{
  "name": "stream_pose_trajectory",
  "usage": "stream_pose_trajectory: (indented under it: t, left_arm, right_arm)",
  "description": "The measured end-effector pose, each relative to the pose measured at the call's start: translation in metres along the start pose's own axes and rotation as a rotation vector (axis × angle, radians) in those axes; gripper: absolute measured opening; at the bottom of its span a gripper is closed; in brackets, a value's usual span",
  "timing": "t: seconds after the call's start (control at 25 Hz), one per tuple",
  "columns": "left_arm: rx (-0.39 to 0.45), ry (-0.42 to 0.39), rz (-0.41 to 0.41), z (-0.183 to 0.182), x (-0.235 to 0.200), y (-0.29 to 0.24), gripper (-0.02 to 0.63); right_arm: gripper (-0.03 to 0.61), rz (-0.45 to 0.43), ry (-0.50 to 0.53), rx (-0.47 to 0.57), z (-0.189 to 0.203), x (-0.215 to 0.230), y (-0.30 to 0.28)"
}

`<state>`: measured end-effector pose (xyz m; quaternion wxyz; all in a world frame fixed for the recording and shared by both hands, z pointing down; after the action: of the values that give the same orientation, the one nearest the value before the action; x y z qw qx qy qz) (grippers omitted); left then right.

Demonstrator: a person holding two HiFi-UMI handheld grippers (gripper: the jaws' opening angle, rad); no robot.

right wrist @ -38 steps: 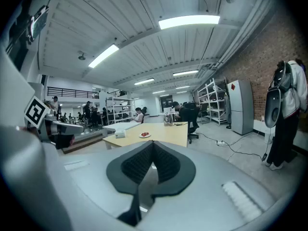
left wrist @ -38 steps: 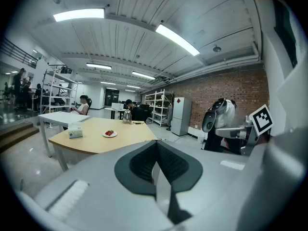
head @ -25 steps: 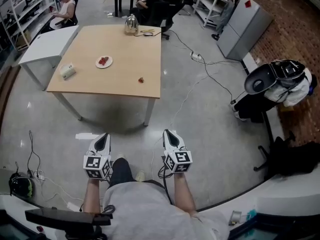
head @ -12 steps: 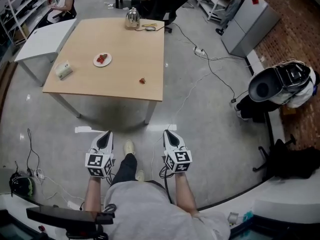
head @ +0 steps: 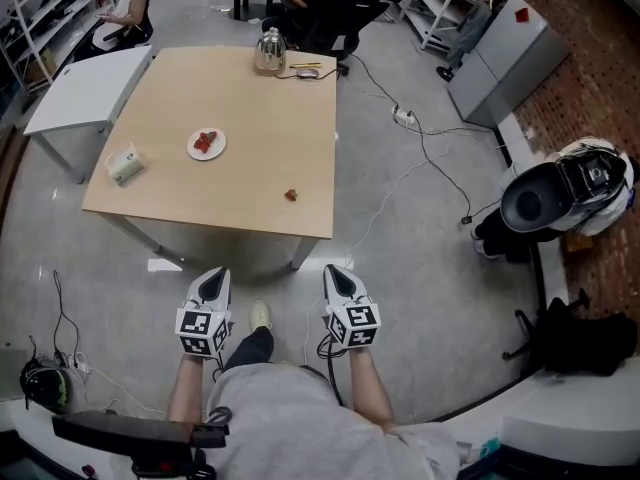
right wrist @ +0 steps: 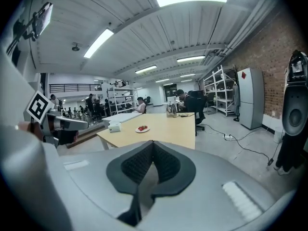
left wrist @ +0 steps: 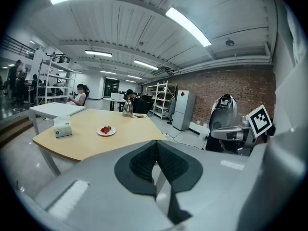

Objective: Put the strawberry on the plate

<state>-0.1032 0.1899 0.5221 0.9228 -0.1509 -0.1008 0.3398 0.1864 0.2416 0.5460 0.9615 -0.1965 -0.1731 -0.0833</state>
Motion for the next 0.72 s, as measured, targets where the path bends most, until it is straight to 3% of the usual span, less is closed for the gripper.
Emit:
stream_pose_trajectory:
  t: [0.72]
  left_arm:
    - [0.005, 0.003, 0.007, -0.013, -0.097, -0.079, 0.02]
  right_arm:
    - [0.008, 0.038, 0.078, -0.004, -0.054, 0.002, -0.119]
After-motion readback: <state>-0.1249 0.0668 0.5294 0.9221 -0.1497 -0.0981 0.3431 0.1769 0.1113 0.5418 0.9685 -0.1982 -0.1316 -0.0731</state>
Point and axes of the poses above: the fingertips, and each gripper's own axes: y backward along the fingers, x to its right, z out of its underside, the point moved 7 cm from there along y, backward along the fingers, and after that the axes turned 14 degrees about -y, right-handed, at the moved point
